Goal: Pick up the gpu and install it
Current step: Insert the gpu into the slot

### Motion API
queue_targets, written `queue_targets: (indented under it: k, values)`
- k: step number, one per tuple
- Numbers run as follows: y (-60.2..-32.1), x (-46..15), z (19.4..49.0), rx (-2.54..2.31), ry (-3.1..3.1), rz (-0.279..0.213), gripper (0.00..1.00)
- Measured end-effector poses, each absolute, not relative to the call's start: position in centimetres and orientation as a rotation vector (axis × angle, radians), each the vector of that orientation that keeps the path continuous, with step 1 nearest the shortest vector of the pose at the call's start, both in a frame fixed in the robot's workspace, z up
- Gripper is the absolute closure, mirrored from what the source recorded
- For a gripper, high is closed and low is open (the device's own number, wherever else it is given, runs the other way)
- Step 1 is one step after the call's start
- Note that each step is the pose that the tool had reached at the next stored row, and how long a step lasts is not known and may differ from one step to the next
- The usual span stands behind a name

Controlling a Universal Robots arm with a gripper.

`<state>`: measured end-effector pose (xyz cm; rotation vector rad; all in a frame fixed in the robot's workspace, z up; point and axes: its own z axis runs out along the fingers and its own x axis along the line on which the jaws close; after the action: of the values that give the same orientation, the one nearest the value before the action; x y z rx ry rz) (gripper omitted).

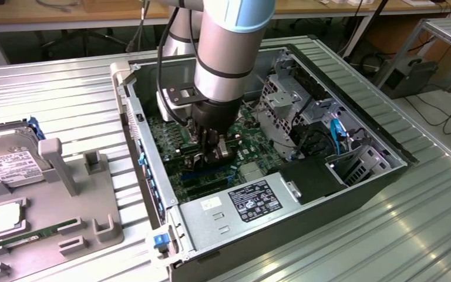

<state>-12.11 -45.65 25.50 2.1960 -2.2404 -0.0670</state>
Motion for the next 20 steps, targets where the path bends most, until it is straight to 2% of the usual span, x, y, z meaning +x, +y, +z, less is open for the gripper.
queue_targets:
  k: [6, 7, 8, 9, 20]
  values:
    - [-45.6, -12.1, 25.3, 2.196, -2.241, -0.069, 0.73]
    - [-45.6, -12.1, 25.3, 2.196, -2.241, -0.068, 0.67]
    - [-45.6, -12.1, 25.4, 2.195, -2.24, -0.068, 0.67]
    - [-45.6, -12.1, 25.5, 2.195, -2.24, -0.068, 0.6]
    - [-45.6, -12.1, 27.6, 2.196, -2.24, -0.068, 0.62]
